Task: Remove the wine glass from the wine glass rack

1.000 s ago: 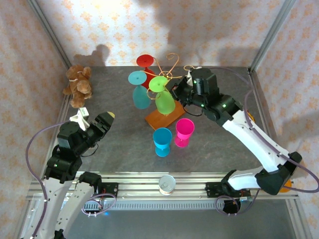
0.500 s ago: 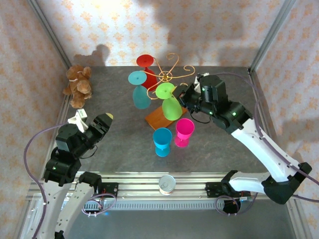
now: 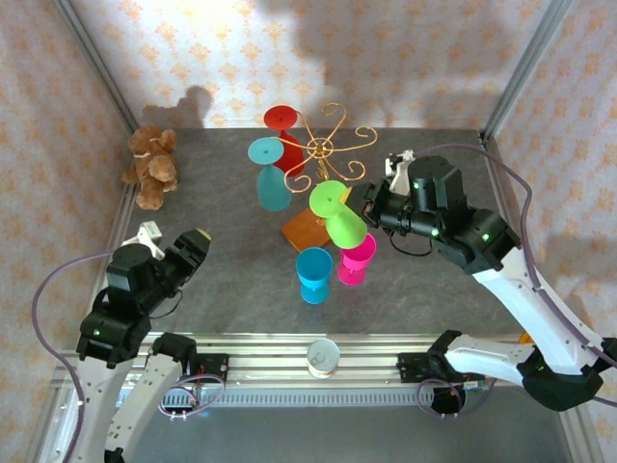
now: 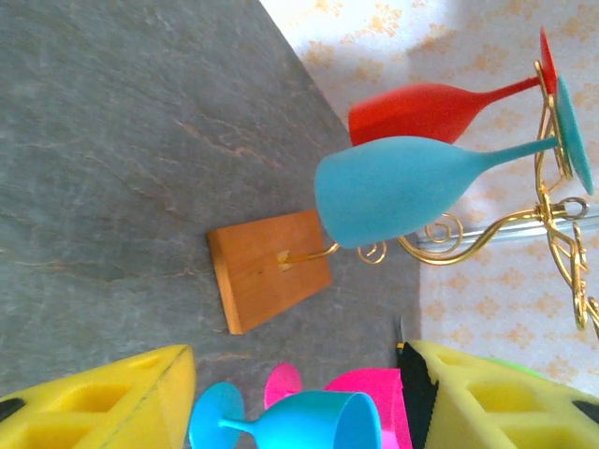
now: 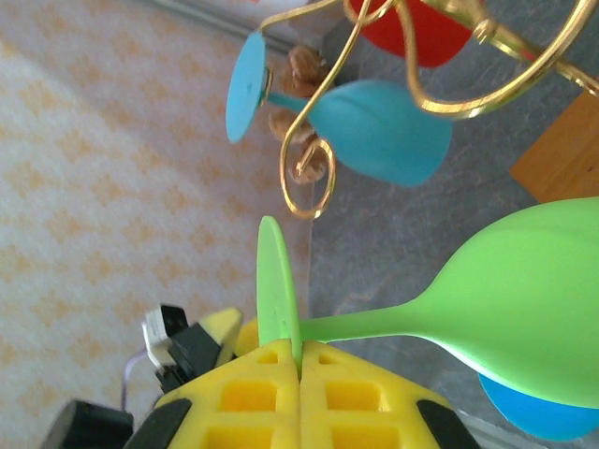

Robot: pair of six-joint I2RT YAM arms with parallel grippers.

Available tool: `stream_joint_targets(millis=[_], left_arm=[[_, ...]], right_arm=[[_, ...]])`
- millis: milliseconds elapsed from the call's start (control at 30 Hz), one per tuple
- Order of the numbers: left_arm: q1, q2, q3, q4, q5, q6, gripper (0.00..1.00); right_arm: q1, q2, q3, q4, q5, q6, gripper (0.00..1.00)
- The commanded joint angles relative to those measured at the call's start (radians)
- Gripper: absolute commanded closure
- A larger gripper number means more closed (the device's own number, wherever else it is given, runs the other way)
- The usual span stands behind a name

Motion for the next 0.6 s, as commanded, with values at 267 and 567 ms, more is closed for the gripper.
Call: stream_joint_targets(millis=[267,567], left_arm=[[-0.001,-0.092,0.125,-0.338,-0.096,0.036,0.38],[-0.001,-0.236,0.136,-0.532,-0.073,-0.067,0.38]], right_arm=[[0.228,0.088,0.234,-0.153,-0.028,-0.223,1.00],[0.477,0.276,0.371,-0.171,-0.002,-0.390,1.00]])
